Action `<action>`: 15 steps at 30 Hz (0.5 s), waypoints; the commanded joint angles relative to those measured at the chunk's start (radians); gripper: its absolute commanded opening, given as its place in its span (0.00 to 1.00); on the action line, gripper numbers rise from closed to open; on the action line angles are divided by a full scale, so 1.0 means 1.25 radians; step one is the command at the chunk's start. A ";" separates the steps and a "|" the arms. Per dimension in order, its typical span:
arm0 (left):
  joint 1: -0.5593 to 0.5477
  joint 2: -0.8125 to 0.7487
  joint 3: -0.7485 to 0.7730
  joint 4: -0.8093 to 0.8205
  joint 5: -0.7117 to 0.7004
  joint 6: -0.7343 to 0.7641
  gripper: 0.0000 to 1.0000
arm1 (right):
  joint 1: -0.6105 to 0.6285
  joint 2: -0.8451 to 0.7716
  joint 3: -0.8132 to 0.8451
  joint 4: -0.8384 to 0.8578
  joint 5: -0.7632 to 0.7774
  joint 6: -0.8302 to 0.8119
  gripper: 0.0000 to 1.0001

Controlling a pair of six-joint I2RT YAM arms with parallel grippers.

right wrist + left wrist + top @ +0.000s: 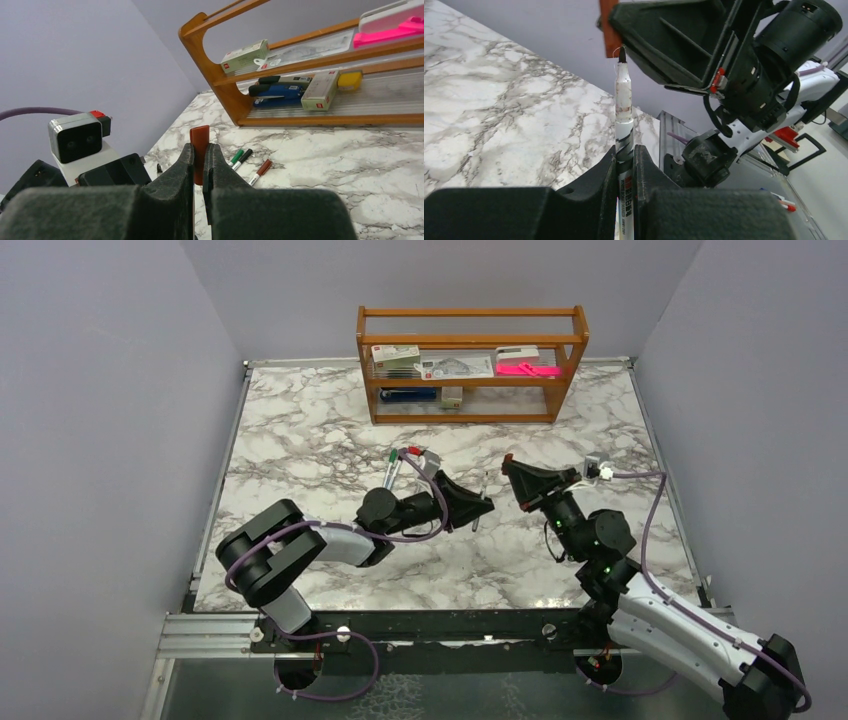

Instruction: Insert the pens into the pen caps

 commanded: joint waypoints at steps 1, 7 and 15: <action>-0.017 0.022 0.031 0.066 0.033 -0.015 0.00 | -0.004 0.044 0.038 0.065 -0.053 -0.037 0.01; -0.020 0.032 0.029 0.074 0.028 -0.014 0.00 | -0.004 0.078 0.043 0.110 -0.076 -0.038 0.01; -0.021 0.053 0.032 0.080 0.028 -0.019 0.00 | -0.004 0.074 0.063 0.101 -0.091 -0.049 0.01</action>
